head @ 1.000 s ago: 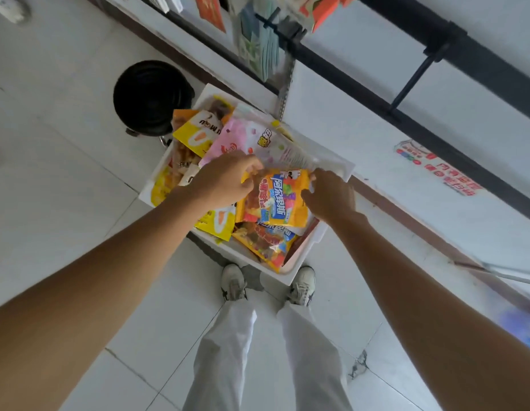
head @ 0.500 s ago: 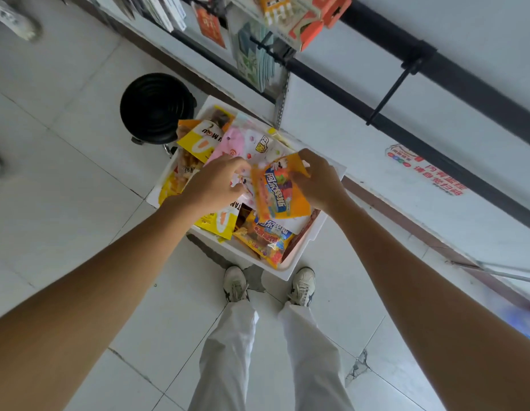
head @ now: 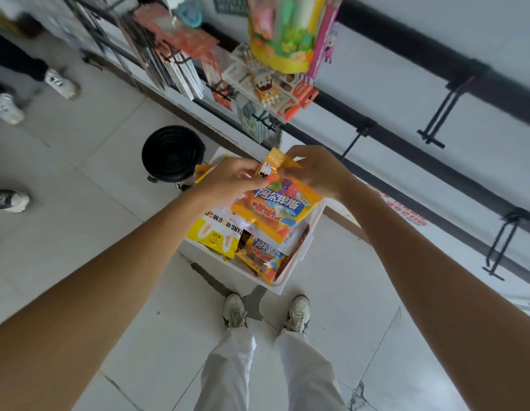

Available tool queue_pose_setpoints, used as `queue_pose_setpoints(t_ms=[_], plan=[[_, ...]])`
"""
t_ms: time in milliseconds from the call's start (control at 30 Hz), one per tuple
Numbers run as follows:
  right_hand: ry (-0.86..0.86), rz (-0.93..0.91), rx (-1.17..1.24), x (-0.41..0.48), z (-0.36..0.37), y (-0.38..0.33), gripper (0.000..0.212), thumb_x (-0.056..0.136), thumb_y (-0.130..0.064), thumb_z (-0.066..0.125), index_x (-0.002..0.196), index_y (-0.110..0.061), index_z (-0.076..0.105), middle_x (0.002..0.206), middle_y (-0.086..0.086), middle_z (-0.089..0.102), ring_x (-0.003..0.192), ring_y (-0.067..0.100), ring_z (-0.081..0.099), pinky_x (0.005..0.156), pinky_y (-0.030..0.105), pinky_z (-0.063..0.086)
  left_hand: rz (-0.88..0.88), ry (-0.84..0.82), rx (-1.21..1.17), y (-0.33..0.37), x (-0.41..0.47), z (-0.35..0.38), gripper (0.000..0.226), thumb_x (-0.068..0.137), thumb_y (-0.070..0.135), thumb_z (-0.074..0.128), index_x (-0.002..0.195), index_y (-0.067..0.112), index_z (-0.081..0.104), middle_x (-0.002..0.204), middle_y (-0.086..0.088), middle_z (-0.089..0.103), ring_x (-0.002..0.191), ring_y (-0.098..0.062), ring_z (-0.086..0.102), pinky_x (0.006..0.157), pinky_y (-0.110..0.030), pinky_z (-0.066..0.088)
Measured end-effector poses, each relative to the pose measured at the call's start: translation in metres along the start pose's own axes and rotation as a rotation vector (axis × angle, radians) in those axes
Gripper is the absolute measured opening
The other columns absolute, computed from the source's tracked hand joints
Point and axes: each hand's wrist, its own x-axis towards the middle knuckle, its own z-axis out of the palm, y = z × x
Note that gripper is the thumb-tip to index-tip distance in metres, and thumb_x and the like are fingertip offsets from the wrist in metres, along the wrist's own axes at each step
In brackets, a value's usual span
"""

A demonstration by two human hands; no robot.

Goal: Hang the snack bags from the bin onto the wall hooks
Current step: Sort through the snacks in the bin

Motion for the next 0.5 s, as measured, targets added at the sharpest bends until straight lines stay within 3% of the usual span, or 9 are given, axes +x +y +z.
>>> queue_pose_setpoints(t_ms=[67,133,200,267,367,433,500], plan=[[0.059,0.012,0.027,-0.007,-0.014,-0.008,0.012,0.082,-0.031,0.075,0.088,-0.024,0.067,0.085,-0.001,0.069,0.075,0.011,0.063,0.072,0.028,0.049,-0.016,0.029,-0.052,0.014,-0.011,-0.004,0.009,0.093,0.019,0.065,0.098,0.013,0.07,0.094,-0.006,0.071,0.057,0.001,0.065,0.049,-0.013,0.048],[0.087,0.039,0.104,-0.014,-0.029,-0.014,0.018,0.082,-0.031,0.075,0.094,-0.021,0.066,0.088,0.001,0.069,0.077,0.014,0.066,0.069,0.027,0.053,-0.031,0.093,-0.11,0.025,-0.02,-0.008,0.013,0.092,0.018,0.067,0.103,0.015,0.071,0.099,-0.007,0.073,0.081,-0.015,0.072,0.068,-0.029,0.057],[0.068,0.059,0.244,-0.022,-0.042,-0.022,0.022,0.086,-0.025,0.072,0.104,-0.014,0.063,0.099,0.009,0.07,0.081,0.02,0.069,0.07,0.033,0.06,-0.031,0.163,-0.178,0.033,-0.03,-0.014,0.01,0.091,0.018,0.068,0.1,0.02,0.071,0.099,-0.007,0.074,0.085,-0.02,0.07,0.07,-0.035,0.056],[0.033,0.054,0.365,-0.031,-0.051,-0.034,0.026,0.091,-0.023,0.066,0.113,-0.012,0.058,0.104,0.009,0.068,0.078,0.017,0.069,0.069,0.03,0.058,-0.03,0.227,-0.245,0.042,-0.04,-0.02,0.014,0.09,0.019,0.069,0.103,0.017,0.071,0.103,-0.008,0.073,0.09,-0.027,0.07,0.074,-0.043,0.054],[-0.012,-0.023,0.428,-0.041,-0.057,-0.054,0.03,0.094,-0.025,0.063,0.12,-0.012,0.058,0.109,0.009,0.07,0.091,0.021,0.071,0.082,0.036,0.058,0.008,0.271,-0.266,0.061,-0.061,-0.026,0.023,0.091,0.017,0.067,0.112,0.011,0.069,0.109,-0.011,0.073,0.099,-0.034,0.069,0.081,-0.05,0.056],[0.002,-0.106,0.395,-0.048,-0.058,-0.071,0.025,0.092,-0.025,0.066,0.113,-0.012,0.063,0.109,0.013,0.07,0.095,0.024,0.071,0.085,0.042,0.058,0.038,0.289,-0.274,0.073,-0.073,-0.028,0.024,0.091,0.016,0.065,0.114,0.008,0.068,0.109,-0.013,0.072,0.1,-0.036,0.068,0.08,-0.049,0.056],[0.053,-0.184,0.38,-0.056,-0.061,-0.088,0.017,0.09,-0.023,0.068,0.101,-0.01,0.066,0.099,0.014,0.072,0.087,0.022,0.071,0.081,0.04,0.057,0.067,0.296,-0.275,0.087,-0.085,-0.03,0.023,0.092,0.015,0.065,0.114,0.009,0.068,0.108,-0.012,0.073,0.099,-0.034,0.069,0.084,-0.054,0.056]])
